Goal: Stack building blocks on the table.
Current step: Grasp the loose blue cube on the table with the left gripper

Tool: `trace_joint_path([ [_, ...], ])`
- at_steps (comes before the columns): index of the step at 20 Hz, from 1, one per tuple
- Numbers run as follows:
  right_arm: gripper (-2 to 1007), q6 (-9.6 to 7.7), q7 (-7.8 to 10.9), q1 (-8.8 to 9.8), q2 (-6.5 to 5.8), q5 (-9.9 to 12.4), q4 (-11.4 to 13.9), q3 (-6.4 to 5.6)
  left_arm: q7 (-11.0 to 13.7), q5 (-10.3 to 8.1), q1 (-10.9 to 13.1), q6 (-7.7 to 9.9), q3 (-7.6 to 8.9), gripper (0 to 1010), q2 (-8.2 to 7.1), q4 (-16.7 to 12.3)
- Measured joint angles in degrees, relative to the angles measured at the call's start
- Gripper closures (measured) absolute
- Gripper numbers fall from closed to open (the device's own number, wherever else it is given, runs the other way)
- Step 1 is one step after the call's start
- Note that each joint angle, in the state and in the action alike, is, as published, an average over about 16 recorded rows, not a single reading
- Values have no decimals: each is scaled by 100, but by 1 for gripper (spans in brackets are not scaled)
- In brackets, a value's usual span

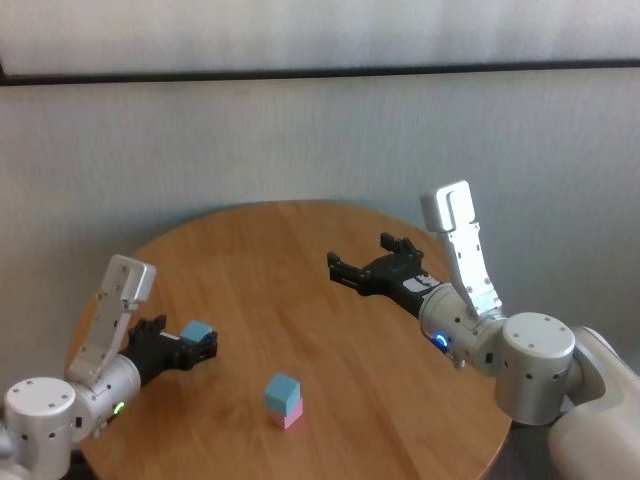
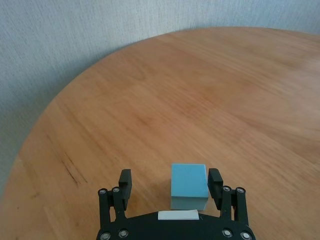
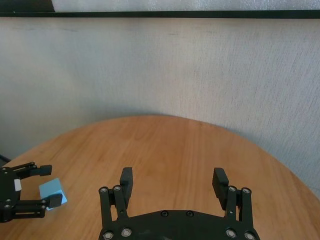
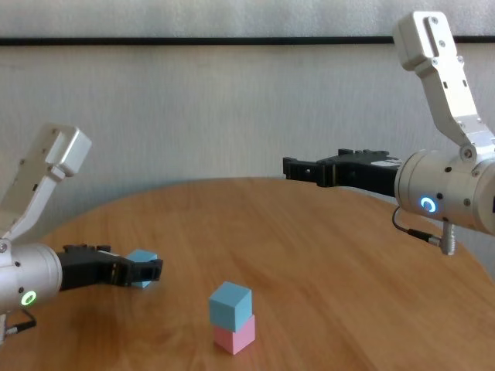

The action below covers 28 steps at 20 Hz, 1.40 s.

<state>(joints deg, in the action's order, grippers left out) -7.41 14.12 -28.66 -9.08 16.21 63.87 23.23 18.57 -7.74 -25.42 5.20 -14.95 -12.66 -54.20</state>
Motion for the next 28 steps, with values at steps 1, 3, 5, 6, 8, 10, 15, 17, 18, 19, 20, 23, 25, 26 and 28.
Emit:
trace_joint_path([
  [1,0,0,0,0,0,0,0,0,4,0,-5,18,-2,10,1,7],
  [3,0,0,0,0,0,0,0,0,11,2,-14,50,-7,10,2,18],
  [5,1,0,0,0,0,0,0,0,16,7,-22,71,-14,10,2,27],
  [6,1,0,0,0,0,0,0,0,20,10,-25,77,-18,10,2,32],
  [8,1,0,0,0,0,0,0,0,26,16,-33,87,-25,10,1,42],
  [10,1,0,0,0,0,0,0,0,31,22,-39,96,-33,12,-1,49],
  [15,0,0,0,0,0,0,0,0,41,35,-48,112,-49,39,-6,54],
  [17,1,0,0,0,0,0,0,0,37,36,-47,111,-48,64,-6,52],
  [18,1,0,0,0,0,0,0,0,35,35,-46,109,-47,80,-6,51],
  [19,1,0,0,0,0,0,0,0,33,35,-46,108,-46,98,-6,50],
  [20,1,0,0,0,0,0,0,0,31,35,-45,107,-45,119,-6,49],
  [23,0,0,0,0,0,0,0,0,25,35,-43,102,-43,193,-5,46],
  [25,0,0,0,0,0,0,0,0,23,35,-42,100,-41,254,-4,43],
  [26,0,0,0,0,0,0,0,0,22,35,-41,98,-41,286,-4,42],
  [28,0,0,0,0,0,0,0,0,20,34,-40,96,-40,353,-4,40],
])
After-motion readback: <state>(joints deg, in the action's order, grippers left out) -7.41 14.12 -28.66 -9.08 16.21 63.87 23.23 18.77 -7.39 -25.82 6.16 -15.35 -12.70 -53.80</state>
